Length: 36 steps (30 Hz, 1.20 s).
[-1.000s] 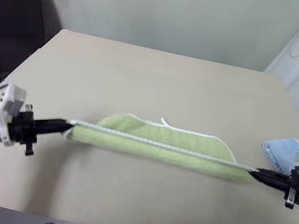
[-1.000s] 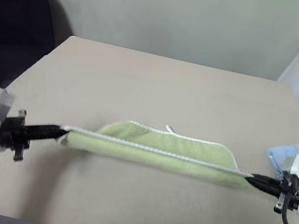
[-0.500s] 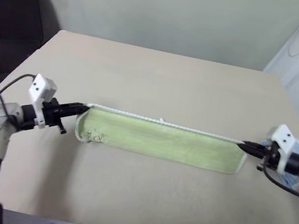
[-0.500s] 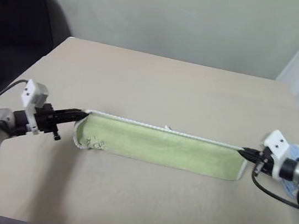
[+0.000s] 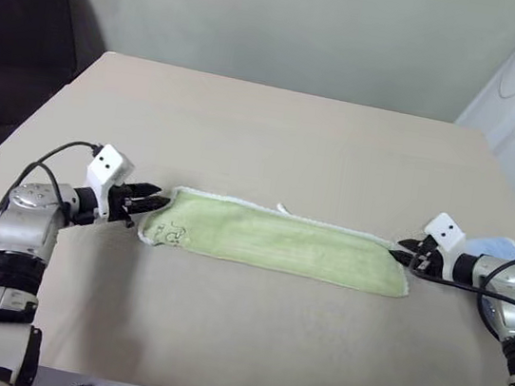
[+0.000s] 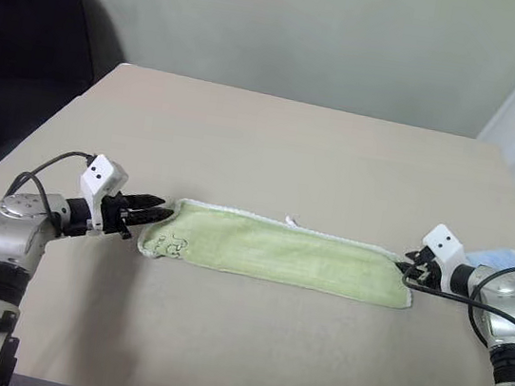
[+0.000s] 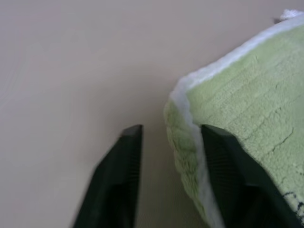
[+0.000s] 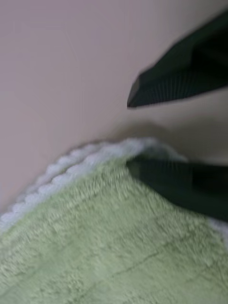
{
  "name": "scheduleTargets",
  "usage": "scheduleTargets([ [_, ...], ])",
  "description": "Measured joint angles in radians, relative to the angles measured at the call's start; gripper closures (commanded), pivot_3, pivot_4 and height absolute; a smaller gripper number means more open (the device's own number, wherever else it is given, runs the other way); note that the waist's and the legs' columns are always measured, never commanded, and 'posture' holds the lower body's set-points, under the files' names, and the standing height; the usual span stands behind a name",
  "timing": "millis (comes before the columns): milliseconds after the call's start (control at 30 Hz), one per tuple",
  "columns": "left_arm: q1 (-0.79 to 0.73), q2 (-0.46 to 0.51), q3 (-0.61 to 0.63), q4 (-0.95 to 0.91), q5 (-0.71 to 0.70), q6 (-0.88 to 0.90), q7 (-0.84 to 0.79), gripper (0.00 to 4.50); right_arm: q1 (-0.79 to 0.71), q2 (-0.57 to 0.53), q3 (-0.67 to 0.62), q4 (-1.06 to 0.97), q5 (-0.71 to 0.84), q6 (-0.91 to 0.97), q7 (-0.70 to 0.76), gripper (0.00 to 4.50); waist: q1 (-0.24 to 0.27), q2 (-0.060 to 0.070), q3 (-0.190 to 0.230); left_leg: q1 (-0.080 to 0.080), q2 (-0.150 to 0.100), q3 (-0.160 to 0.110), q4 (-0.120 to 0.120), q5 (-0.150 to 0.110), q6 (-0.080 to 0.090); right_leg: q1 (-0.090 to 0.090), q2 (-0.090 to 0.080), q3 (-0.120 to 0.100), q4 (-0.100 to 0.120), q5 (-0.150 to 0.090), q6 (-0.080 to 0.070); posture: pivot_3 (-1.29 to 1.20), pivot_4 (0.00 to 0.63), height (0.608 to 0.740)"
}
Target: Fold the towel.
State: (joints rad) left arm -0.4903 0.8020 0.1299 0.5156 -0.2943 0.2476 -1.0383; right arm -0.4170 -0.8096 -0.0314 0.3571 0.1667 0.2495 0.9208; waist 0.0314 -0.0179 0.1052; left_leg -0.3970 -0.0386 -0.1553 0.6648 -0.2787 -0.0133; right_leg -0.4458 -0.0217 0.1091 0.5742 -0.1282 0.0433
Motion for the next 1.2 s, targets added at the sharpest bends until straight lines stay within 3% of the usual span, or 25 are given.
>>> scheduleTargets([
  [33,0.015,0.0,0.027,-0.007,-0.014,0.004,0.007,1.67,0.017,0.0,-0.036,-0.025,0.011,0.009,-0.022,1.11,0.001,0.0,0.0,0.0,0.0,0.0,0.0,0.0,-0.001,0.0,0.0,0.0,0.0,0.0,0.0,0.0,0.15,0.74],
  [200,0.085,0.006,0.206,-0.087,-0.118,0.076,0.088,1.67,0.197,0.003,-0.24,-0.243,0.127,0.169,-0.093,1.11,0.005,-0.001,0.0,0.0,0.0,0.001,0.0,-0.001,-0.004,0.002,0.001,-0.001,0.0,-0.003,-0.004,0.0,0.15,0.74],
  [300,0.177,0.011,0.29,-0.154,-0.159,0.118,0.116,1.67,0.345,0.052,-0.388,-0.426,0.277,0.383,-0.139,0.92,0.002,-0.001,0.0,0.004,0.0,0.003,0.0,-0.004,-0.007,0.005,0.002,0.0,0.001,-0.007,-0.005,0.0,0.15,0.74],
  [433,0.262,-0.013,0.323,-0.304,-0.252,0.187,0.101,1.67,0.427,0.147,-0.525,-0.593,0.502,0.671,-0.237,0.01,0.001,-0.004,0.001,0.005,-0.001,0.003,0.001,-0.007,-0.012,0.005,0.002,0.002,0.002,-0.015,0.001,0.0,0.15,0.74],
  [633,0.293,-0.049,0.273,-0.527,-0.353,0.28,0.067,1.67,0.427,0.353,-0.706,-0.668,0.826,0.967,-0.514,0.01,0.002,-0.004,0.001,0.005,-0.001,0.001,0.001,-0.009,-0.012,0.005,0.002,0.002,0.003,-0.014,-0.003,0.0,0.15,0.74],
  [933,0.238,-0.137,0.125,-0.667,-0.383,0.322,0.098,1.67,0.467,0.492,-0.744,-0.697,1.074,1.024,-0.84,0.01,0.003,-0.004,0.0,0.008,0.0,0.0,-0.001,-0.013,-0.012,0.006,0.002,0.002,0.005,-0.014,-0.003,0.0,0.15,0.74],
  [1200,0.219,-0.152,0.084,-0.674,-0.383,0.322,0.107,1.67,0.473,0.54,-0.653,-0.7,1.208,0.935,-1.015,0.01,0.007,-0.008,-0.004,0.008,0.0,-0.003,-0.002,-0.015,-0.013,0.007,0.003,0.0,0.005,-0.016,0.001,0.0,0.15,0.74],
])
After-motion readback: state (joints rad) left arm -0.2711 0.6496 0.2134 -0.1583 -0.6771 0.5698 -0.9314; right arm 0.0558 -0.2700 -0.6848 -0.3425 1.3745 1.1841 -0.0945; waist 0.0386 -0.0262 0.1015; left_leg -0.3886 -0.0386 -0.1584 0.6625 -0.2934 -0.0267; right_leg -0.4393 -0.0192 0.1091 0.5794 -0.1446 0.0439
